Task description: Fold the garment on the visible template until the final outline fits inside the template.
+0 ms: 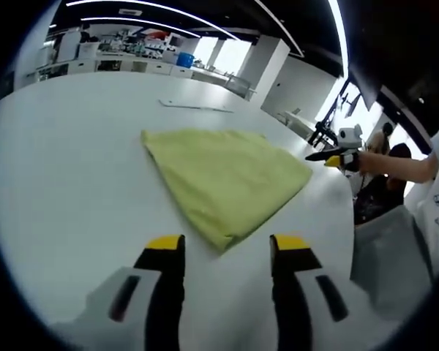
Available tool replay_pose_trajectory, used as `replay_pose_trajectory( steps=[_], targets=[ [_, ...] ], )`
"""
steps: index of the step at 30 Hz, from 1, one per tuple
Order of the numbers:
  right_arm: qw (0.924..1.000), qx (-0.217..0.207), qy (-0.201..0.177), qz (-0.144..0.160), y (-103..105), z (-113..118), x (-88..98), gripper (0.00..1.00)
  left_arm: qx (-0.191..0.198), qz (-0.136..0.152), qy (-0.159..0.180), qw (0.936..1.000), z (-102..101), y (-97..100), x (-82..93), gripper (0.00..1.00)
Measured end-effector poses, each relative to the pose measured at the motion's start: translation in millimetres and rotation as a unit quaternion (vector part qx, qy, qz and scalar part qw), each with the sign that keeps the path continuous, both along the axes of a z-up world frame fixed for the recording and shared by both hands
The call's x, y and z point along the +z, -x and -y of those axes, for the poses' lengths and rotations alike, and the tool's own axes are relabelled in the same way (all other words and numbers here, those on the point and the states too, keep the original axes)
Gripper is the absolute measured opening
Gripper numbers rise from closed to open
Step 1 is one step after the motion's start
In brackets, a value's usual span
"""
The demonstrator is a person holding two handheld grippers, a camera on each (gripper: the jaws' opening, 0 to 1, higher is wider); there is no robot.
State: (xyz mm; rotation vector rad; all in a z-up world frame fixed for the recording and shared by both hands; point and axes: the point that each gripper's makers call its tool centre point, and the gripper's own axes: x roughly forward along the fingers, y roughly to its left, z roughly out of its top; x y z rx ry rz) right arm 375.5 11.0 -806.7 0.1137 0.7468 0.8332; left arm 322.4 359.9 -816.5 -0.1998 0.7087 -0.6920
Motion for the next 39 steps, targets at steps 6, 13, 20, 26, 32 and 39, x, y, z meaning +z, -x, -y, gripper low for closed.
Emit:
replay_pose_trajectory(
  steps=[6, 13, 20, 26, 32, 39],
  targets=[
    [0.9998, 0.009, 0.0, -0.018, 10.7, -4.4, -10.2, 0.5, 0.008, -0.013, -0.008, 0.9999, -4.5, 2.3, -10.8, 0.36],
    [0.9992, 0.019, -0.01, -0.033, 19.8, -10.7, -16.9, 0.34, 0.012, -0.015, -0.002, 0.9998, -0.2, 0.6, -13.7, 0.3],
    [0.9988, 0.028, -0.01, -0.039, 22.9, -15.1, -19.0, 0.21, 0.007, -0.014, -0.002, 0.9999, 7.3, -2.4, -14.0, 0.26],
    [0.9988, 0.024, -0.008, -0.042, 22.9, -13.8, -20.4, 0.1, 0.003, -0.015, 0.0, 0.9999, 13.5, -2.0, -14.3, 0.18],
    [0.9988, 0.021, -0.006, -0.043, 21.6, -12.1, -19.8, 0.03, 0.005, -0.011, -0.003, 0.9999, 10.1, -4.4, -15.1, 0.07],
    [0.9989, 0.017, -0.001, -0.043, 20.8, -11.0, -19.8, 0.0, 0.002, -0.008, -0.01, 0.9999, 6.0, -4.1, -15.1, 0.0]
  ],
)
